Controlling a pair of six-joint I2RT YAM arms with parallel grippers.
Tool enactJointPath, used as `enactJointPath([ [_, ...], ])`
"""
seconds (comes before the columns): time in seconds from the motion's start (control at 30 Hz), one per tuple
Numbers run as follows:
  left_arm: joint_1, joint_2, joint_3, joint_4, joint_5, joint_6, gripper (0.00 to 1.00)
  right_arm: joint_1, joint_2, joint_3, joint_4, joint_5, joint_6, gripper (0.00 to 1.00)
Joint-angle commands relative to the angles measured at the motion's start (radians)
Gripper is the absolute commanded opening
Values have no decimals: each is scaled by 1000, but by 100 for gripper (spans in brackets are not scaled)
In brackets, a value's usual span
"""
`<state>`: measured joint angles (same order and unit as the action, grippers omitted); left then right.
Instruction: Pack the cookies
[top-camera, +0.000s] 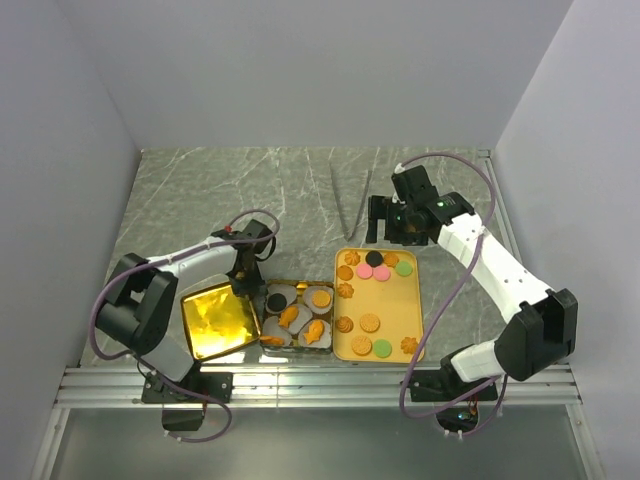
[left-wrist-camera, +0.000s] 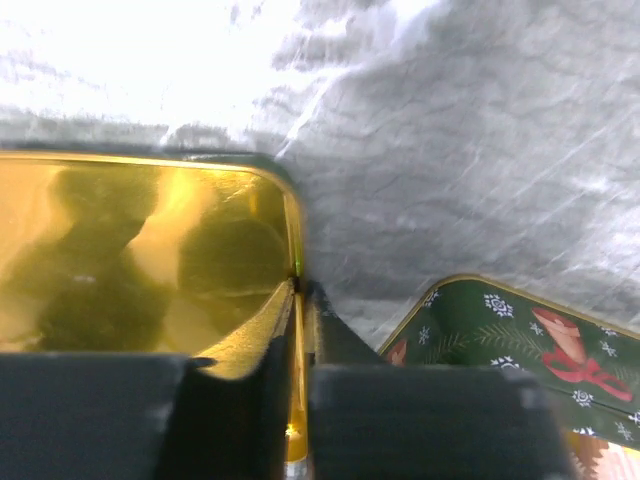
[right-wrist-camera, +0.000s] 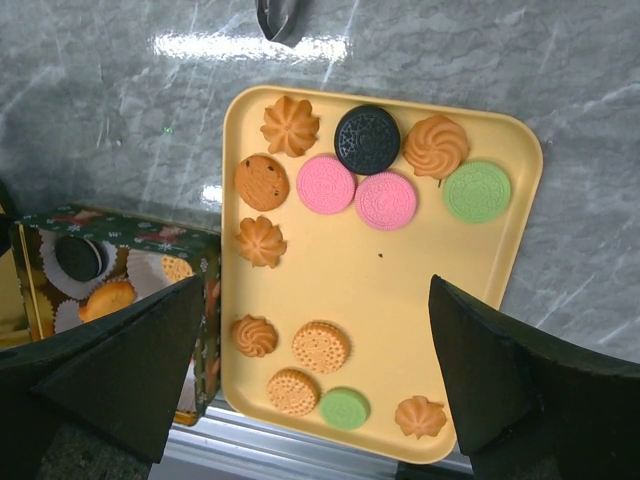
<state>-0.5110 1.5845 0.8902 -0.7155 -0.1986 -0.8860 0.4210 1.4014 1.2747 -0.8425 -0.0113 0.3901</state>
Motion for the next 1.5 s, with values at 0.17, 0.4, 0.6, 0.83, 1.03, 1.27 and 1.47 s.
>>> enactJointPath([
  [0.17, 3, 45, 93, -54, -149, 128, 1, -7, -47, 6, 56, -30, -14, 100],
  [0.4, 34, 20, 519, -232, -338, 220, 1, -11, 25, 165, 34, -160, 1, 100],
  [0.6, 126, -49, 838, -155, -68, 321, 1, -76, 114, 311, 153, -563, 157, 100],
  [0.83, 195, -153, 948, 45, 523, 285, 0, -100, 172, 187, 947, -1067, 691, 100],
  [1.03, 250, -256, 854, 353, 904, 66, 0, -111, 274, 127, 1570, -1112, 1139, 100],
  [1.27, 289, -340, 728, 787, 1059, -282, 0, -113, 350, 118, 1923, -1047, 1348, 100],
  [1.47, 289, -340, 693, 985, 1102, -412, 1, -108, 416, 143, 2008, -1055, 1438, 100],
])
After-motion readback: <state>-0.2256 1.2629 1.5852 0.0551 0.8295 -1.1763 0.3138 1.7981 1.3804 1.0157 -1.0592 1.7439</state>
